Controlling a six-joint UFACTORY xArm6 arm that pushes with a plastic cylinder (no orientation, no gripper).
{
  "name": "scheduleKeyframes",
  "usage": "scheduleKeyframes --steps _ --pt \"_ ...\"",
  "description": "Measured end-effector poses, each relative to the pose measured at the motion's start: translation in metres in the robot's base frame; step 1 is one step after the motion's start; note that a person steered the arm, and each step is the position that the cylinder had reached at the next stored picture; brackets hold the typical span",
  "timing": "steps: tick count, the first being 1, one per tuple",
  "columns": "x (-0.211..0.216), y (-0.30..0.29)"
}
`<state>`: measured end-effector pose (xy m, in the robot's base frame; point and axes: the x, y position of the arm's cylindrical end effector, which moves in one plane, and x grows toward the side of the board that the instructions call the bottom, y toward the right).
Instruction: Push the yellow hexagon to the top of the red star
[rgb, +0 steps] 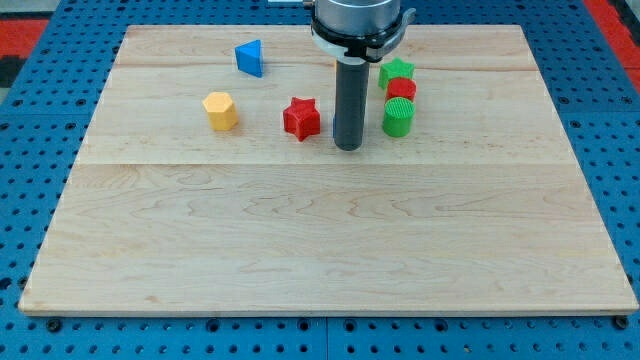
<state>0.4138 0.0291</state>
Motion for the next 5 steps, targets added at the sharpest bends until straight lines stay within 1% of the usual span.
scheduleKeyframes --steps 1,2,3,4,5 --pt "0.018 -0.011" --pt "0.011 -0.073" --pt "0.001 -0.149" --pt "-0.020 -0.189" --pt "-0.050 -0.152"
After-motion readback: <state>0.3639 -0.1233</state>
